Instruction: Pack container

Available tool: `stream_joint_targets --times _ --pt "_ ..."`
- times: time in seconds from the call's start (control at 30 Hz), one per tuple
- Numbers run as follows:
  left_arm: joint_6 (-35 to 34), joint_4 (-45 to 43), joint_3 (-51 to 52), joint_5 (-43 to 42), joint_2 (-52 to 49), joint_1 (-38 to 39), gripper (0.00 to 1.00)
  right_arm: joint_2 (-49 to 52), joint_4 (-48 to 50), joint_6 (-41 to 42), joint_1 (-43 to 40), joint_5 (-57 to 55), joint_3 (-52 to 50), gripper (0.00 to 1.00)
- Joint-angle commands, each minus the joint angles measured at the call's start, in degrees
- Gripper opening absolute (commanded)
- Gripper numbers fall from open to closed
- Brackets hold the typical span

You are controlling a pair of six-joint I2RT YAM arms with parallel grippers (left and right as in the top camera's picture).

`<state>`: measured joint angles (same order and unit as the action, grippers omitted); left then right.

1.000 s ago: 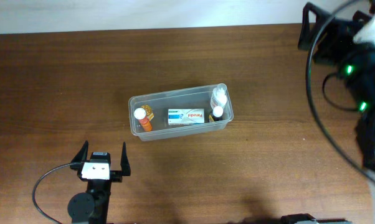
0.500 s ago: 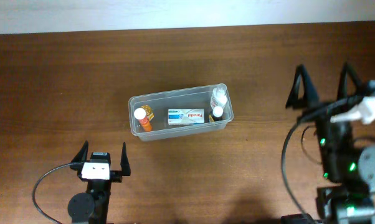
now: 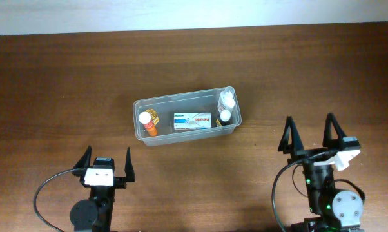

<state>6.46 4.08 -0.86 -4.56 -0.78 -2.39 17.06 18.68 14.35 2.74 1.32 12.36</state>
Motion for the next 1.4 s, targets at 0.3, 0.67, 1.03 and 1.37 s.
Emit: stream_joint_targets --times 0.3,0.67,1.03,1.37 --pt "0.5 0.1 0.3 -0.6 0.5 -0.4 0.99 -12.3 0.4 -0.3 0.4 -0.3 -11.6 0.98" --pt "0.5 0.0 0.3 -0.6 0.5 -0.4 0.99 -16.9 -14.0 -0.4 0.4 -0.3 -12.0 0.98" --pt "0.5 0.1 0.3 -0.6 0.5 -0.4 0.99 -16.9 -23.2 -0.6 0.3 -0.5 -12.0 0.98" --pt "0.5 0.1 0.3 -0.6 0.5 -0.4 0.99 -16.9 -23.2 -0.5 0.2 -0.7 -12.0 0.99"
